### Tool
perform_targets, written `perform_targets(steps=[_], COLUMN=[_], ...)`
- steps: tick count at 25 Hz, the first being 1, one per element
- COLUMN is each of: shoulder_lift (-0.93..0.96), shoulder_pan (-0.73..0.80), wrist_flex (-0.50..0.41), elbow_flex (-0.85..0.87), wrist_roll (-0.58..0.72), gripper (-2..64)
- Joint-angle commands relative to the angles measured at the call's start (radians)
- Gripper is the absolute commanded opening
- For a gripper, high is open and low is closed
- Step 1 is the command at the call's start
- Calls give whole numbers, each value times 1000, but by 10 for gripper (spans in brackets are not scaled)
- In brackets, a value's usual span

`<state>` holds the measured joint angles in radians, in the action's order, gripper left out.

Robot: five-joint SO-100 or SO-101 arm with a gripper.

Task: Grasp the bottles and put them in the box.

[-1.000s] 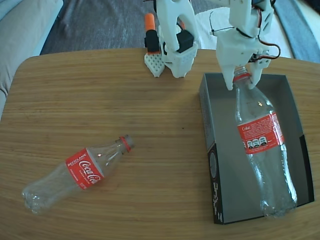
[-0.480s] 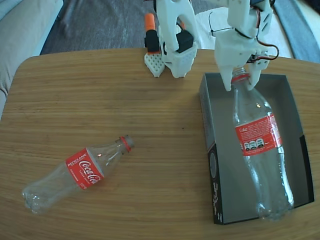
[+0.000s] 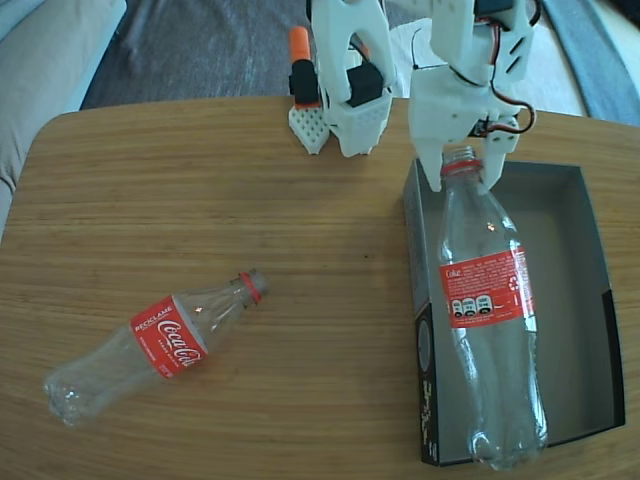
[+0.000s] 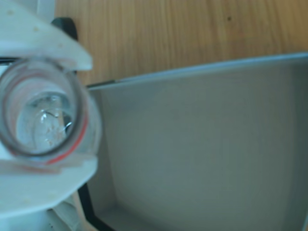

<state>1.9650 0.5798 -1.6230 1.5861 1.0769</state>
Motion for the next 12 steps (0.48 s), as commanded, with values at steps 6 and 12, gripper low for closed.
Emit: perform_targets(steps=[6, 12], shoulder_lift=[109, 121], shoulder_pan=[3, 3], wrist_flex=[71, 86], elbow_flex=[-77, -71], wrist_roll=[-5, -5], gripper=[-3, -3])
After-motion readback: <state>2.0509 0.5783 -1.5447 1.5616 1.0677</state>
